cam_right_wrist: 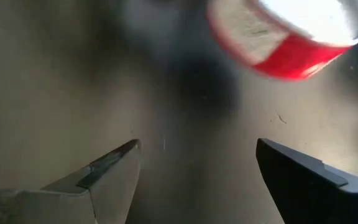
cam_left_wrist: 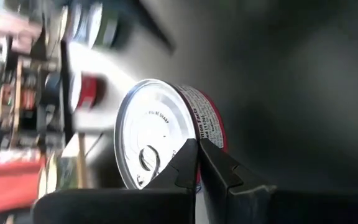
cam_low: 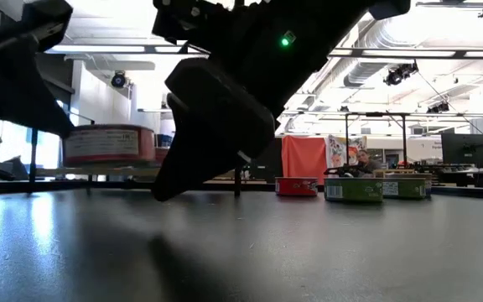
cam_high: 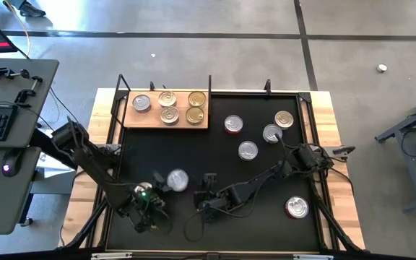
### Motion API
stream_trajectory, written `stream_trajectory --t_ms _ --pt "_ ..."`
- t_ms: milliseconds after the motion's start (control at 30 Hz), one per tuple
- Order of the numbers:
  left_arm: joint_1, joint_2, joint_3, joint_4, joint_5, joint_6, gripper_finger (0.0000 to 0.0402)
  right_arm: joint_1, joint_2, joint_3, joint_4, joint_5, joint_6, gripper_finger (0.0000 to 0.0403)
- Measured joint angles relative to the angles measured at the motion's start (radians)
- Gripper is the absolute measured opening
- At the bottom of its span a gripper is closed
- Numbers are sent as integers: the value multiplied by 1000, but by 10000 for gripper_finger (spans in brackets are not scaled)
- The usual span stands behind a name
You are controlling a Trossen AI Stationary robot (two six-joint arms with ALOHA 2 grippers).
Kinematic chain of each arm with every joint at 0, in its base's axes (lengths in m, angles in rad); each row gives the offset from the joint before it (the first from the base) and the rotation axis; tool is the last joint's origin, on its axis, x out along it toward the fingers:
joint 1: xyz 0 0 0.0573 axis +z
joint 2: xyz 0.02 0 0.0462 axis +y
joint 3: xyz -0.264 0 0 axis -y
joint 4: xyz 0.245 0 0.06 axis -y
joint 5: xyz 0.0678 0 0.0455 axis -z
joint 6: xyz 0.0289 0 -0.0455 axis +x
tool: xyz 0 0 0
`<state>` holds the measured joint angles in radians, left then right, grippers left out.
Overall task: Stack canned seafood by type on shelf
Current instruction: Put the red tuna can on the shelf aligned with the other red tuna can
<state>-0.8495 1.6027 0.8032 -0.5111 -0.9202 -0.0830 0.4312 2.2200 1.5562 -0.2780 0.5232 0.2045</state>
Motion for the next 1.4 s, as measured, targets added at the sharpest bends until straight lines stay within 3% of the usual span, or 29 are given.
stream_trajectory --t_ms 233,867,1000,1100,1267,1400 --pt "48 -19 -1 -214 0 -134 0 8 0 0 1 1 15 309" --pt "64 -19 -1 -215 55 -153 0 -9 6 0 15 -5 0 309" --pt "64 -19 -1 -176 82 -163 0 -50 19 0 80 -54 -44 309" --pt "71 -21 -1 -193 83 -266 0 -89 29 -1 158 -113 -90 309" --pt "121 -51 -2 -349 187 -519 0 -167 44 0 239 -172 -139 309" --pt "202 -82 -67 -354 386 -598 0 -232 64 -1 243 -224 -138 309"
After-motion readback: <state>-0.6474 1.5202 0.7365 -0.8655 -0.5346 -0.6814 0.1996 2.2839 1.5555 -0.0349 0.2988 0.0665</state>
